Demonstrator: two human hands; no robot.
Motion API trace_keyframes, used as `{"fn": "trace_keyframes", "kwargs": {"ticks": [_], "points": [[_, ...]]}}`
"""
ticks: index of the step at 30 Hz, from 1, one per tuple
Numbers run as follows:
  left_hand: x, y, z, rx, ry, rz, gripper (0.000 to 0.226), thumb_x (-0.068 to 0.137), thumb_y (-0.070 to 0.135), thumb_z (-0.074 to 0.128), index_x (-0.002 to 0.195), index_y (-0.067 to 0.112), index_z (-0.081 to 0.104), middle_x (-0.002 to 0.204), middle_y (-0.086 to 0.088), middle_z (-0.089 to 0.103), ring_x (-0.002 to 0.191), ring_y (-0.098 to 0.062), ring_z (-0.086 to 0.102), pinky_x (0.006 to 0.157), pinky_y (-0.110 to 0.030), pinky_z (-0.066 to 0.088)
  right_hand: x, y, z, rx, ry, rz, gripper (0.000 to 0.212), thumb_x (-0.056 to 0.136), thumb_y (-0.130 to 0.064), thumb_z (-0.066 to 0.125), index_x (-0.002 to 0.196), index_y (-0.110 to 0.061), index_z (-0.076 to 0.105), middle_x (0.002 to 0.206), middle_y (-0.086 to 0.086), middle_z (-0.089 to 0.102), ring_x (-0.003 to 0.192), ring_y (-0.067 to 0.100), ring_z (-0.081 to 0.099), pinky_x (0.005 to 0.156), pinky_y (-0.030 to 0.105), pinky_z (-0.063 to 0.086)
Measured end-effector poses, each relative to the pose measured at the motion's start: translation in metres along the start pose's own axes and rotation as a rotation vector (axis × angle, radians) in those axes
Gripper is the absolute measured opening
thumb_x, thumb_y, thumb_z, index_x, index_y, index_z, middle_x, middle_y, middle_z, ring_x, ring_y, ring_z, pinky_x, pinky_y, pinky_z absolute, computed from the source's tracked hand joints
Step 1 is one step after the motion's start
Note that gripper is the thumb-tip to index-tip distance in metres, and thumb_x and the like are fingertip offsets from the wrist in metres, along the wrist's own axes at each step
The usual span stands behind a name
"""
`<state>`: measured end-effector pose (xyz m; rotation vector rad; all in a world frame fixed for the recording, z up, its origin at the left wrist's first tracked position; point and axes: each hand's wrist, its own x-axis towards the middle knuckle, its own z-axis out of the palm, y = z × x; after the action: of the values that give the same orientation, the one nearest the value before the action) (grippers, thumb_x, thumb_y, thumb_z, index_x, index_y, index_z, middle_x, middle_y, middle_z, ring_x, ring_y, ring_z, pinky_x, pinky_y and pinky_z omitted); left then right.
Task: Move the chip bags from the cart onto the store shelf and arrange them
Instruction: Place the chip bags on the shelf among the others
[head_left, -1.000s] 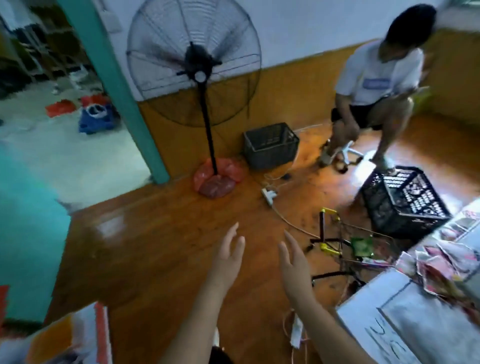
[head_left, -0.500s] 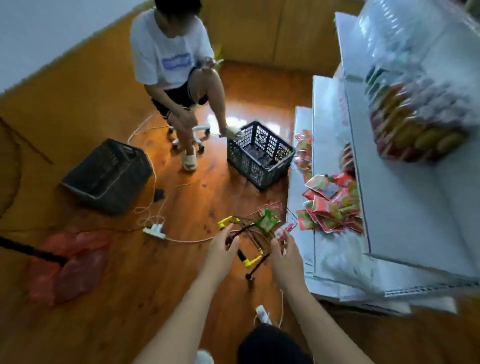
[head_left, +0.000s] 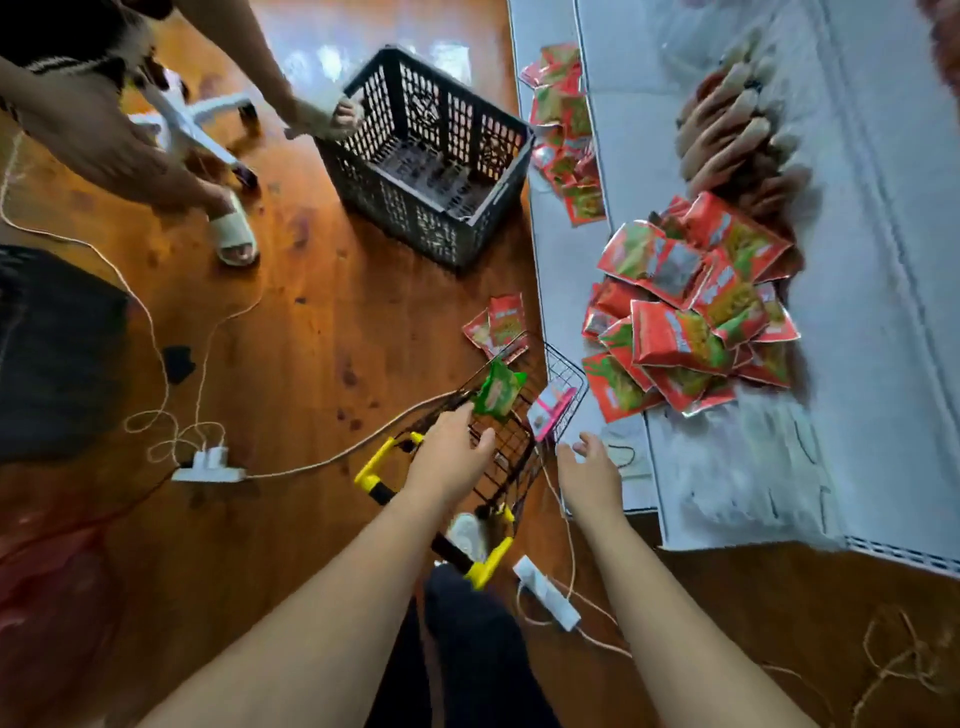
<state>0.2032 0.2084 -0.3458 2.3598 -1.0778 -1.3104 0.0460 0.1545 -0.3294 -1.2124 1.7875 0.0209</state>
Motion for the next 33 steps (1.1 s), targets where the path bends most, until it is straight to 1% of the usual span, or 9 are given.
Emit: {"fn": "trace_keyframes", "kwargs": {"ticks": [4, 9, 12, 14, 16, 21, 24, 29, 33], "points": [[0.111, -0.025, 0.055, 0.015, -0.053, -0.036, 0.039, 0.096, 0.035, 0.051, 0.125, 0.009, 0.055, 0.123, -0.015, 0.059, 0.118, -0.031, 0.055, 0.095, -0.037, 0.044, 0.102, 0.014, 0.062, 0.056, 0.051, 0.104, 0.038, 0.096, -0.023, 0.049, 0.130, -0.007, 0.050, 0.117, 0.008, 0.058, 0.118, 0.030, 0.054, 0.087, 0.029, 0.039], [0.223, -0.061, 0.138, 0.020, -0.092, -0.186, 0.051, 0.091, 0.033, 0.056, 0.127, -0.003, 0.049, 0.126, -0.025, 0.059, 0.118, -0.041, 0.057, 0.095, -0.040, 0.046, 0.207, 0.039, 0.140, 0.092, 0.227, 0.235, 0.059, 0.086, -0.017, 0.055, 0.138, 0.004, 0.037, 0.136, 0.026, 0.045, 0.123, 0.039, 0.049, 0.098, 0.039, 0.041], [0.245, -0.069, 0.165, 0.087, -0.072, -0.086, 0.042, 0.089, 0.042, 0.060, 0.116, 0.011, 0.057, 0.112, -0.018, 0.067, 0.108, -0.037, 0.062, 0.090, -0.042, 0.049, 0.231, 0.041, 0.165, 0.042, 0.362, 0.272, 0.048, 0.086, -0.022, 0.061, 0.128, -0.004, 0.045, 0.129, 0.018, 0.043, 0.106, 0.036, 0.058, 0.075, 0.036, 0.044], [0.249, -0.073, 0.172, 0.101, -0.076, 0.036, 0.032, 0.088, 0.044, 0.060, 0.095, 0.014, 0.063, 0.095, -0.015, 0.068, 0.092, -0.035, 0.065, 0.077, -0.041, 0.051, 0.239, 0.042, 0.174, 0.022, 0.411, 0.231, 0.037, 0.086, -0.018, 0.062, 0.120, -0.007, 0.053, 0.124, 0.013, 0.048, 0.106, 0.034, 0.058, 0.075, 0.035, 0.045], [0.250, -0.076, 0.169, 0.099, -0.074, 0.129, 0.022, 0.088, 0.032, 0.060, 0.081, 0.011, 0.064, 0.092, -0.014, 0.065, 0.088, -0.035, 0.064, 0.071, -0.037, 0.047, 0.243, 0.045, 0.174, -0.007, 0.437, 0.185, 0.030, 0.085, -0.016, 0.061, 0.114, -0.012, 0.059, 0.117, 0.009, 0.053, 0.107, 0.031, 0.055, 0.079, 0.035, 0.045], [0.233, -0.061, 0.140, 0.127, -0.127, 0.250, 0.034, 0.099, 0.025, 0.045, 0.096, 0.002, 0.070, 0.140, -0.010, 0.049, 0.111, -0.022, 0.060, 0.089, -0.029, 0.046, 0.232, 0.044, 0.145, 0.164, 0.406, 0.118, 0.004, 0.085, -0.018, 0.061, 0.086, -0.015, 0.061, 0.105, 0.003, 0.054, 0.095, 0.023, 0.054, 0.075, 0.026, 0.038], [0.202, -0.045, 0.116, 0.043, -0.207, 0.266, 0.027, 0.100, 0.023, 0.040, 0.088, 0.009, 0.060, 0.120, -0.013, 0.060, 0.101, -0.027, 0.059, 0.081, -0.034, 0.047, 0.200, 0.033, 0.124, 0.231, 0.340, 0.077, 0.011, 0.087, -0.020, 0.055, 0.076, -0.021, 0.054, 0.102, 0.003, 0.060, 0.100, 0.027, 0.058, 0.081, 0.031, 0.045], [0.114, 0.008, 0.046, -0.171, -0.351, 0.166, 0.032, 0.099, 0.044, 0.048, 0.096, 0.012, 0.044, 0.084, -0.003, 0.056, 0.070, -0.016, 0.057, 0.055, -0.020, 0.047, 0.105, 0.005, 0.072, 0.410, 0.210, 0.185, 0.018, 0.098, -0.032, 0.039, 0.098, -0.019, 0.052, 0.093, 0.002, 0.057, 0.089, 0.025, 0.054, 0.072, 0.031, 0.037], [0.031, 0.039, -0.007, -0.130, -0.498, 0.337, 0.061, 0.068, 0.073, 0.069, 0.109, 0.039, 0.040, 0.102, 0.004, 0.063, 0.090, -0.012, 0.065, 0.082, -0.034, 0.057, 0.001, -0.003, 0.022, 0.599, 0.221, 0.178, 0.059, 0.093, -0.063, 0.025, 0.124, -0.019, 0.049, 0.120, 0.007, 0.061, 0.109, 0.028, 0.058, 0.092, 0.037, 0.044]]}}
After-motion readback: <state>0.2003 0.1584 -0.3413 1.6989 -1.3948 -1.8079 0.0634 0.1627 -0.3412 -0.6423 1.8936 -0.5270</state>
